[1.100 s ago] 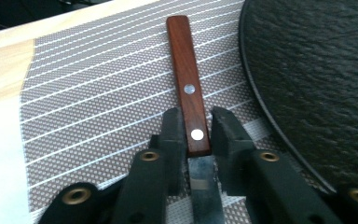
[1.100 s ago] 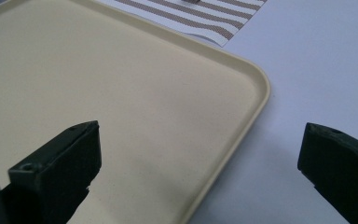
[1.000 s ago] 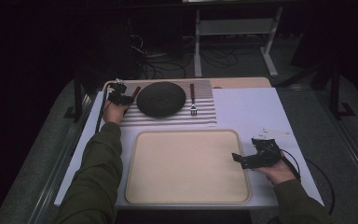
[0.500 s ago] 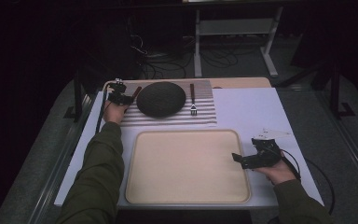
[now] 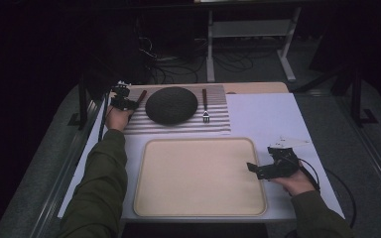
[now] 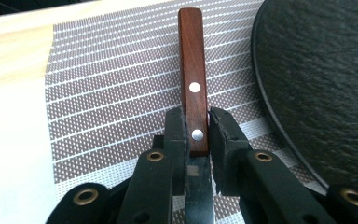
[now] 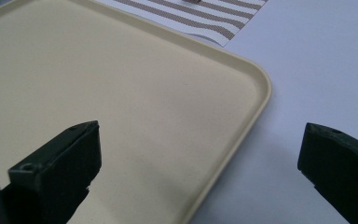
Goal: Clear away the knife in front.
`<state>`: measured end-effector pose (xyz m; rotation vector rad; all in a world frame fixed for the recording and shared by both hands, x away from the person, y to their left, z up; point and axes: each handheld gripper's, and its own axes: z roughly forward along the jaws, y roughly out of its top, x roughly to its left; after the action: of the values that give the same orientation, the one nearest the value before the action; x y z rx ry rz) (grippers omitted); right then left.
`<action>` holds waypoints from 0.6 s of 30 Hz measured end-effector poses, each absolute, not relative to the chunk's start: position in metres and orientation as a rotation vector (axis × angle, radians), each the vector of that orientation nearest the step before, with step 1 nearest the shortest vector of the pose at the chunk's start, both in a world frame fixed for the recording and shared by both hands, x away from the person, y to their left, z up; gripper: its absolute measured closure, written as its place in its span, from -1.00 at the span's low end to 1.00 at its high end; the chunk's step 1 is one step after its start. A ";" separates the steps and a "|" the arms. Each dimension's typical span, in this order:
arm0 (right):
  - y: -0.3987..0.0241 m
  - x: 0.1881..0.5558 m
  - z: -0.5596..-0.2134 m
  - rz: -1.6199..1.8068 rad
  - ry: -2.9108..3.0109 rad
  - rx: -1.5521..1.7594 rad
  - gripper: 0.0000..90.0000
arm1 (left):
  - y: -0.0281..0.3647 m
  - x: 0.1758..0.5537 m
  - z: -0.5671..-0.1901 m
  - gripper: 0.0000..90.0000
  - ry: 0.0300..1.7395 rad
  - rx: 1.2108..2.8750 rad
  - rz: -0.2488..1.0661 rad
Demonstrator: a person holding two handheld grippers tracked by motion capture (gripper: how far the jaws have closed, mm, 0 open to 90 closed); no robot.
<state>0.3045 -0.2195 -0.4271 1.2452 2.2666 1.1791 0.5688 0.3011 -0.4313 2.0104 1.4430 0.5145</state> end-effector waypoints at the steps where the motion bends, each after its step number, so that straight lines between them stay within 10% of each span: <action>1: -0.219 0.305 -0.427 1.180 2.267 1.245 -1.00 | 0.301 0.568 -0.430 0.74 1.437 2.014 0.516; 18: -0.219 0.305 -0.427 1.180 2.266 1.244 -1.00 | 0.297 0.555 -0.401 0.74 1.375 1.973 0.472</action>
<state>0.3046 -0.2192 -0.4269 1.2442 2.2661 1.1800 0.5546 0.2971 -0.4005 1.9732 1.3750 0.4725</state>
